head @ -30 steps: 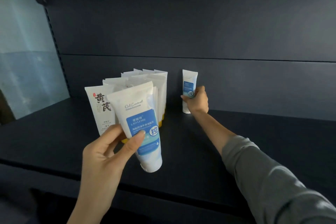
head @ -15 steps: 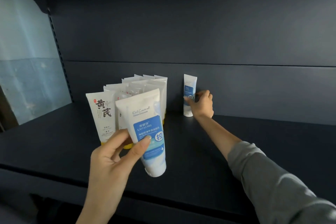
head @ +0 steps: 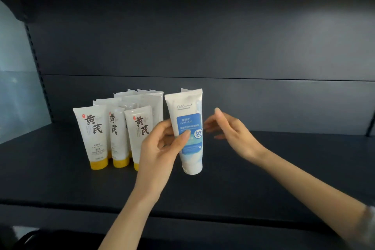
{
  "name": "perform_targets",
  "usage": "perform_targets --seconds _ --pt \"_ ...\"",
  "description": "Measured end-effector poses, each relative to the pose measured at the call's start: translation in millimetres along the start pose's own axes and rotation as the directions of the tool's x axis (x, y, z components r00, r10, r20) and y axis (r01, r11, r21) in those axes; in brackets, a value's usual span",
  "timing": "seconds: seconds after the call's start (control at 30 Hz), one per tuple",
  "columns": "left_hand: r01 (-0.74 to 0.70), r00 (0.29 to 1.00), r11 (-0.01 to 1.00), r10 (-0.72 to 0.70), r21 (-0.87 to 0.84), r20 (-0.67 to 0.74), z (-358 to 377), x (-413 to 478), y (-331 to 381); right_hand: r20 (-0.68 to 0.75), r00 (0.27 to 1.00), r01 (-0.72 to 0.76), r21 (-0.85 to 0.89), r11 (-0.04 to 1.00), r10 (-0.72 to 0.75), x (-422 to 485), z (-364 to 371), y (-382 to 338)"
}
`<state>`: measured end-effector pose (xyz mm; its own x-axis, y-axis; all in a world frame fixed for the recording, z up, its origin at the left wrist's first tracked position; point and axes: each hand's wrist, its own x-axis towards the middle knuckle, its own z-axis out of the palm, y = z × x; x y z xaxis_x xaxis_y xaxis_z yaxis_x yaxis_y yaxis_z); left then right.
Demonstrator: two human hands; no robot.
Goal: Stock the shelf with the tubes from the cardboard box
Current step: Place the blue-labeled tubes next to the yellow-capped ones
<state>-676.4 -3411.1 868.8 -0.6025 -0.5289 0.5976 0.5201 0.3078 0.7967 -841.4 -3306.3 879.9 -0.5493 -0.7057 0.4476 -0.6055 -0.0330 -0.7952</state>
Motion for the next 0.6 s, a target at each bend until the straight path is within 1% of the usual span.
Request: perform_targets --seconds 0.1,0.2,0.3,0.6 --pt "-0.026 0.999 1.000 0.026 -0.007 0.020 8 4 4 0.075 0.996 0.042 -0.005 0.999 -0.041 -24 -3 -7" --pt "-0.029 0.999 0.999 0.029 -0.018 0.035 16 7 6 0.097 0.994 0.047 0.104 0.993 -0.057 -38 0 -10" --pt "-0.028 0.999 0.999 0.029 -0.034 0.023 22 9 6 0.076 0.995 0.058 0.170 0.984 -0.072 -45 2 -14" --pt "-0.065 0.998 0.998 0.065 -0.025 0.010 32 12 5 -0.002 0.993 0.119 0.142 0.983 -0.120 -50 2 -25"
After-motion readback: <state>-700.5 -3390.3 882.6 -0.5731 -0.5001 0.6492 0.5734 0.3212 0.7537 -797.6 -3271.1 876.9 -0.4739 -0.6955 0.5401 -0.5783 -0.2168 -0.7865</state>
